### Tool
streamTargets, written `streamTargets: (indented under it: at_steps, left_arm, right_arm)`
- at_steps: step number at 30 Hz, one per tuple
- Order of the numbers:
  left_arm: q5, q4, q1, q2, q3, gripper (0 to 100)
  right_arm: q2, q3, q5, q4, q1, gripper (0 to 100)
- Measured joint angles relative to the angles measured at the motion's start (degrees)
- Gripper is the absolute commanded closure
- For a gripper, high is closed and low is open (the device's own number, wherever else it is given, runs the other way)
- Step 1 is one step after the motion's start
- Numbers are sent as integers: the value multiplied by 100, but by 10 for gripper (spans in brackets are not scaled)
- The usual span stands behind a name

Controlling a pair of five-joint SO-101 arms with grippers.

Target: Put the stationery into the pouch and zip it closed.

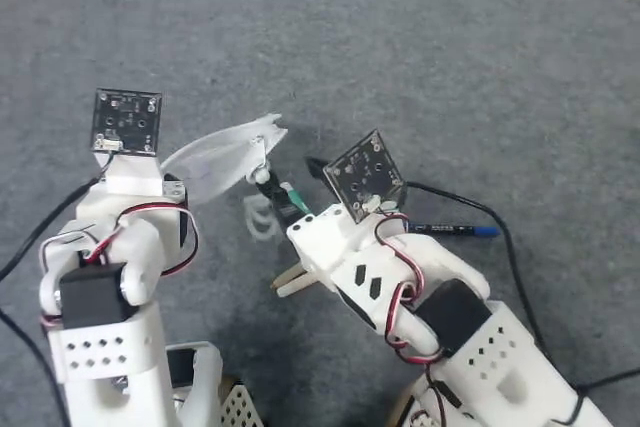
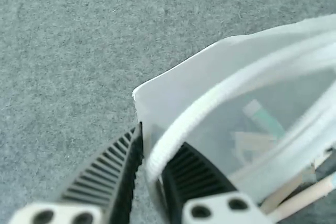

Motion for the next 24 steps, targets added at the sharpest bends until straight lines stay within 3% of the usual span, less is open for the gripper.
streamTargets:
  at_steps: [15, 24]
  left_arm:
    - [0, -62, -26, -18, 141, 988]
    - [0, -105, -237, -18, 141, 988]
  right_arm:
    - [0, -9, -519, 941, 897, 820]
    - [1855, -686, -1143, 1222, 1371, 820]
